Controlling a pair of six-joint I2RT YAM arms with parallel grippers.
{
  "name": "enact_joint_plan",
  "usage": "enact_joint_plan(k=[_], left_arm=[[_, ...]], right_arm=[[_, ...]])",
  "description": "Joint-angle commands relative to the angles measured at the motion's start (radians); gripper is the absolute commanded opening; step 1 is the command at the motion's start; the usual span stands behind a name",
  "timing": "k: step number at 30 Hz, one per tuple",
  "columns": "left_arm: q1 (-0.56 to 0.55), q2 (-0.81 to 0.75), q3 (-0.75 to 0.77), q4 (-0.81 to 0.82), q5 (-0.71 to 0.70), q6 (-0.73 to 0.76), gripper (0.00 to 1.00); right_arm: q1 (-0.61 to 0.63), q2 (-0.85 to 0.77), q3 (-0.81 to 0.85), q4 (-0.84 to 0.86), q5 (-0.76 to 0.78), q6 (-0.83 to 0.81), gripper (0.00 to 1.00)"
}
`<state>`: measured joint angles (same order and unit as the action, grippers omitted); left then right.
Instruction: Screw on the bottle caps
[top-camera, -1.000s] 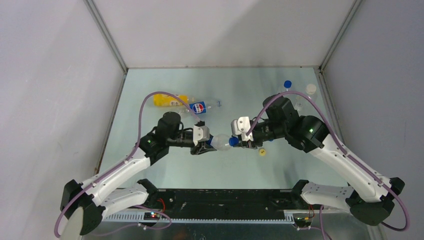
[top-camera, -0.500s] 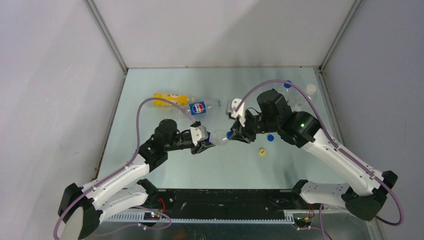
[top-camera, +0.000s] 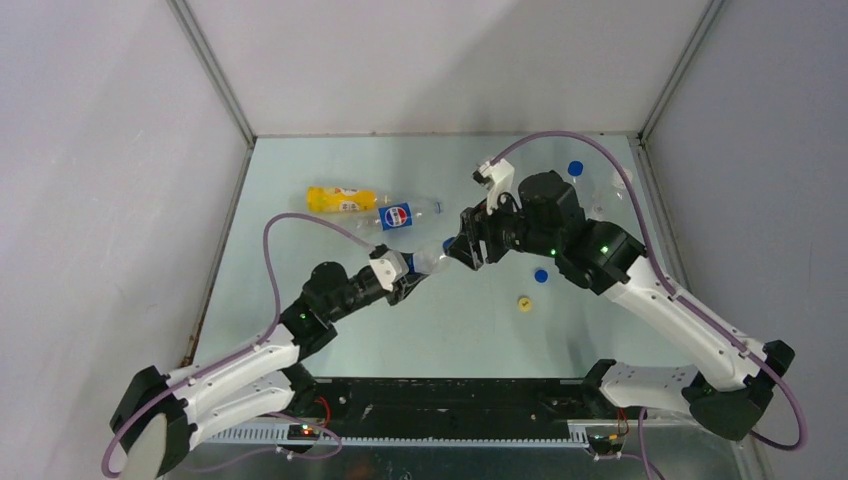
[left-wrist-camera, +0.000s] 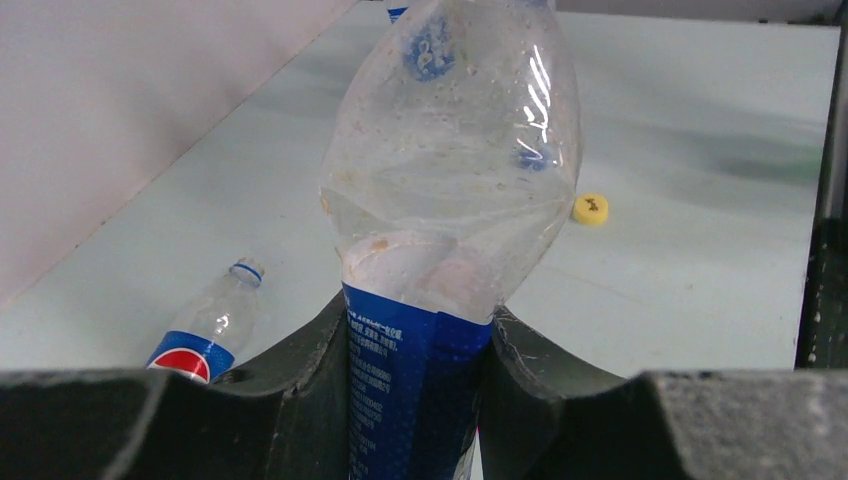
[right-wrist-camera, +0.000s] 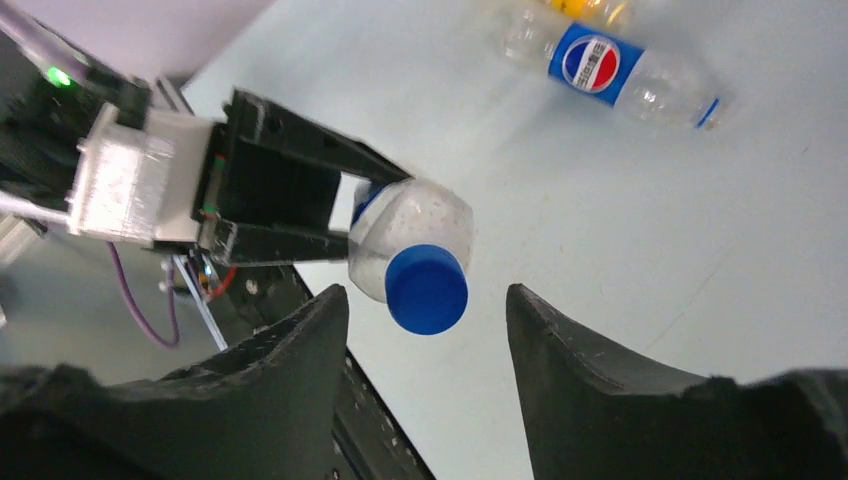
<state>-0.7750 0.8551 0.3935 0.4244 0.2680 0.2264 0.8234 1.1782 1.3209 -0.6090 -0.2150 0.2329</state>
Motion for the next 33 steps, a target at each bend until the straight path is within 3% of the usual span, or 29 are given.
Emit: enact_joint_plan(k=[1,14,24,29,33], left_arm=[[0.0,0.024,0.002,0.168,-0.048,-0.119,0.0],[-0.001,0.051,0.03,0.231,-0.019,-0.234,0.0],[0.0,0.102,0.041,0.305,-0.001,-0.292,0.0],[0.0,0.115,0.042,0.331,0.006,-0.304,0.0],[0.0,0.117,0.037,0.339,0.013,-0.303,0.0]], right_arm=[[0.004,-0.058,0.002,0.154,0.068,0.05,0.64],[0.0,-0.079,-0.092,0.294,0.153,0.129,0.63],[0.028,-0.084,-0.154,0.364,0.131,0.164,0.6],[0.033,-0.068,-0.155,0.372,0.124,0.164,0.54],[0.033,-0.056,-0.155,0.389,0.117,0.145,0.39]])
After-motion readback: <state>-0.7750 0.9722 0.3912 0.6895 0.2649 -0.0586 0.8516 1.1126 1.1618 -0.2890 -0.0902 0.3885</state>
